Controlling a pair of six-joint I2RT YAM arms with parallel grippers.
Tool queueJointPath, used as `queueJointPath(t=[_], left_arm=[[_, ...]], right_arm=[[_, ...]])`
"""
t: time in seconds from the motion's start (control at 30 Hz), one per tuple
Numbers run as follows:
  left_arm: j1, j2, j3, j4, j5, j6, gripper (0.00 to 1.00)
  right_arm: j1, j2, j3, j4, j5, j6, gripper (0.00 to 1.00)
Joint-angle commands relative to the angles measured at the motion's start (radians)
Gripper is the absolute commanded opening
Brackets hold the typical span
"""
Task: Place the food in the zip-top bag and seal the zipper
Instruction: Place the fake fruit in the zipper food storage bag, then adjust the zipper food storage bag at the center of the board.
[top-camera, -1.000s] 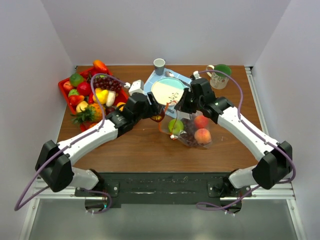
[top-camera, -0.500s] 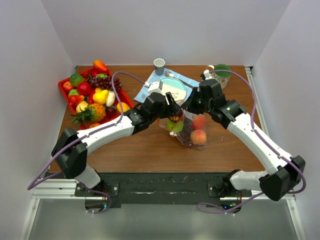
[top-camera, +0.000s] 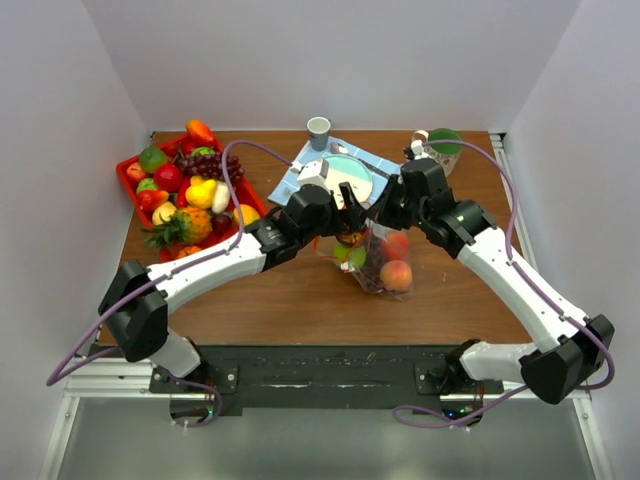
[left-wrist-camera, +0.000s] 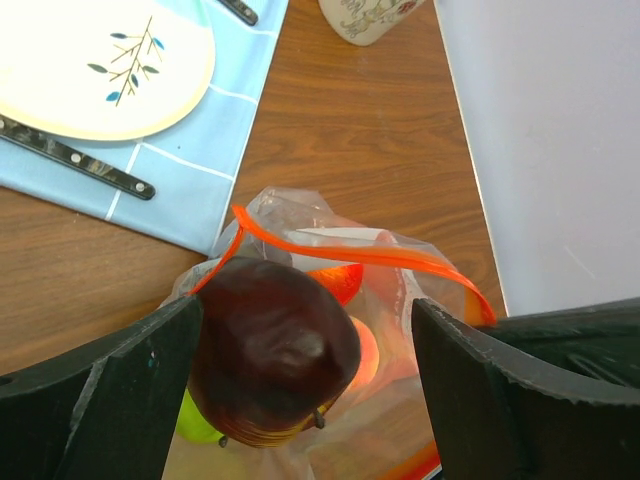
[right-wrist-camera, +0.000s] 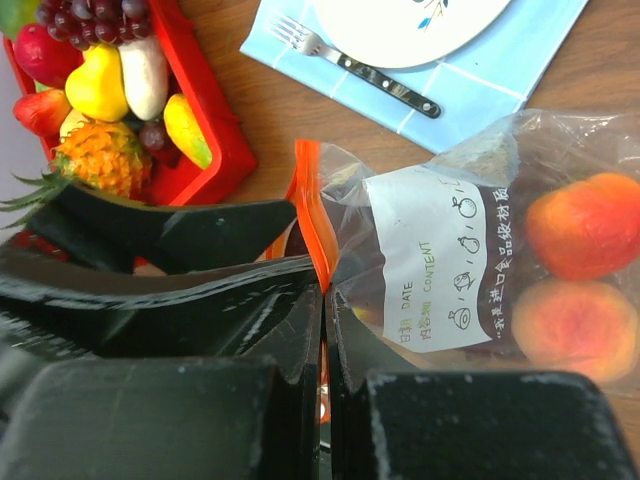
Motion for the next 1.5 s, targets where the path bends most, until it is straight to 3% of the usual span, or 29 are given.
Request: queueJointPath(t=[0.0,0.23,0.53,0.67,0.83,1.07,1.3,1.33,1.43,1.47], left_arm=[[-0.002,-0.073,0.062,0.036,0.000,0.054,0.91],[-0.002,-0.115,0.088,-0.026,-0.023,0.093,0.89],[-0.001,-0.253,0.122,-0.287,-0.315,0.229,0.60],[-0.001,-0.264,0.088,-0.332,-0.330,0.258,0.47],[-0.001,-0.248,0.018,-0.295,-0.238,0.258,0.48],[-0.002,-0.211,-0.065,-0.231,-0.158,0.246,0.61],[-0.002,-0.149,-0.087,-0.211,-0.181,0.228,0.59],[-0.002,-0.144,-0.084,-0.206,-0.187,0.228,0.57],[-0.002,-0.122,-0.045,-0.188,-0.143,0.232,0.22],[-0.015,-0.116,-0.015,-0.182,-0.132,0.232,0.00]], right_arm=[[0.001,-0.053,0.069,0.017,0.036,0.007,0.00],[-0.001,-0.056,0.079,0.014,0.034,0.004,0.00],[-0.076,-0.066,0.112,0.005,-0.039,-0.013,0.00],[-0.076,-0.058,0.067,0.066,-0.067,0.017,0.00],[-0.076,-0.030,0.092,0.060,-0.087,0.015,0.00],[-0.076,-0.020,0.097,0.062,-0.087,0.014,0.00],[-0.077,-0.023,0.114,0.054,-0.079,0.008,0.00],[-0.076,-0.023,0.112,0.052,-0.079,0.008,0.00],[-0.076,-0.024,0.102,0.052,-0.073,0.001,0.00],[-0.076,-0.018,0.099,0.052,-0.072,-0.002,0.00]])
